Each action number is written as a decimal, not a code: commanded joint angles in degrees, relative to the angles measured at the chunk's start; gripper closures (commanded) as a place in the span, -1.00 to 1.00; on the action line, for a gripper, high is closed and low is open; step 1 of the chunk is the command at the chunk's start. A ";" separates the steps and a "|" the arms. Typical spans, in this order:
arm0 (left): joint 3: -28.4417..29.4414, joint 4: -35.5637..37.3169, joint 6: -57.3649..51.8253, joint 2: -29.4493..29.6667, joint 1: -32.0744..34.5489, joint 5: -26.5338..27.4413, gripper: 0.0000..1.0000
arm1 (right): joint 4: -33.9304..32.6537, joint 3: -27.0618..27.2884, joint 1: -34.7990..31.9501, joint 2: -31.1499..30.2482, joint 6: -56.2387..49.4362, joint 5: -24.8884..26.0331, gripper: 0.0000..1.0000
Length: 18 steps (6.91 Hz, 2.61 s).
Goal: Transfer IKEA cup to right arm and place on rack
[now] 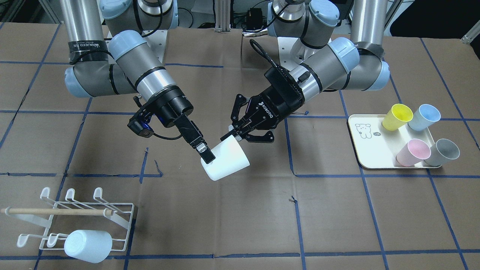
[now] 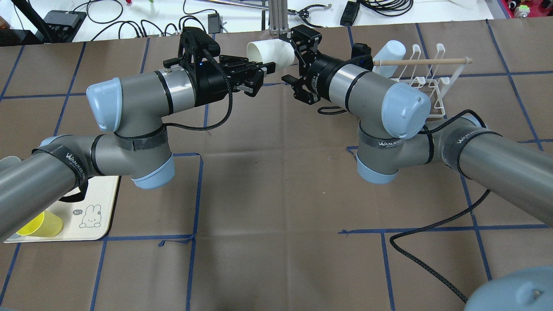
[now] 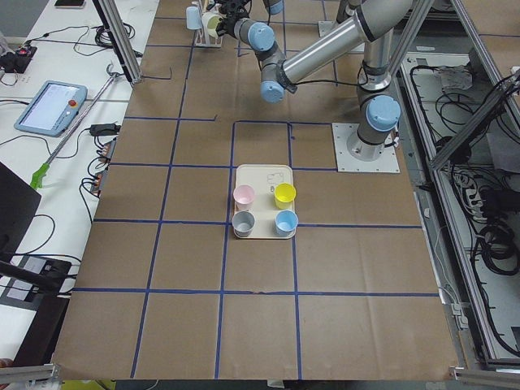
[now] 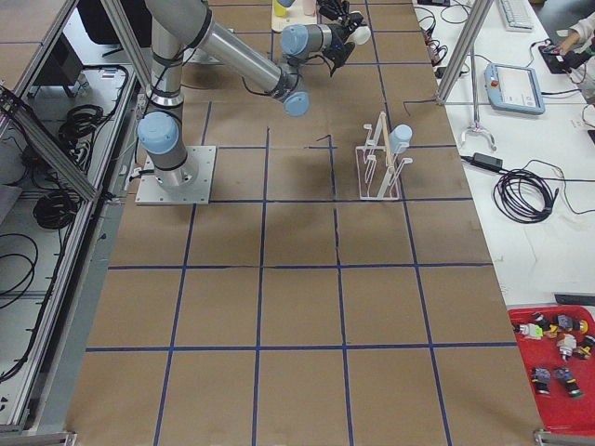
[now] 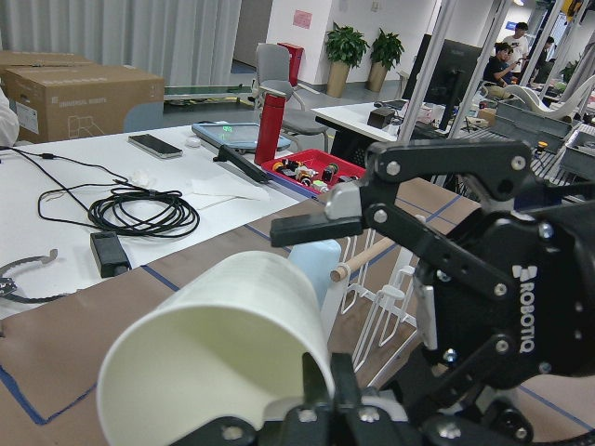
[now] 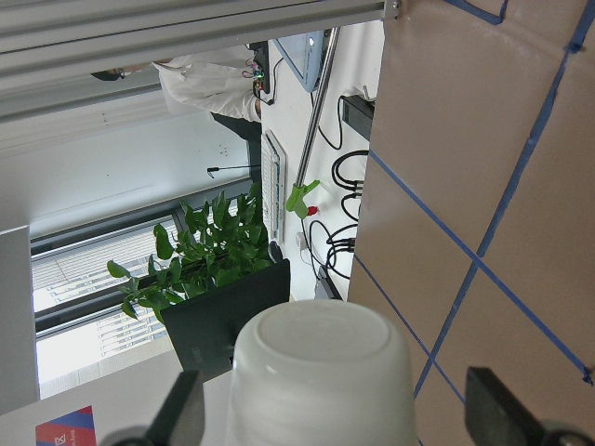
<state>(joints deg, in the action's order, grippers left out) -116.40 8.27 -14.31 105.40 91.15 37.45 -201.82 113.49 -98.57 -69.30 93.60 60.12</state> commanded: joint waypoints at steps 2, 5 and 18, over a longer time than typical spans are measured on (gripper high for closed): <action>-0.23 0.00 0.51 -0.11 0.08 0.08 0.82 | 0.02 -3.44 -1.63 2.50 2.29 0.09 -0.93; -0.23 0.00 0.95 -0.20 0.17 0.08 0.82 | 0.02 -3.27 -1.54 2.59 2.03 0.09 -0.86; -5.03 -0.18 2.27 -6.58 -6.73 -0.79 -0.97 | -0.24 -3.45 -1.11 2.50 1.41 -0.18 -0.06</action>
<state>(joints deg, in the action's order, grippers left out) -118.65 8.30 -12.01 101.95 88.08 37.16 -201.99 110.05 -99.88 -66.83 95.01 59.94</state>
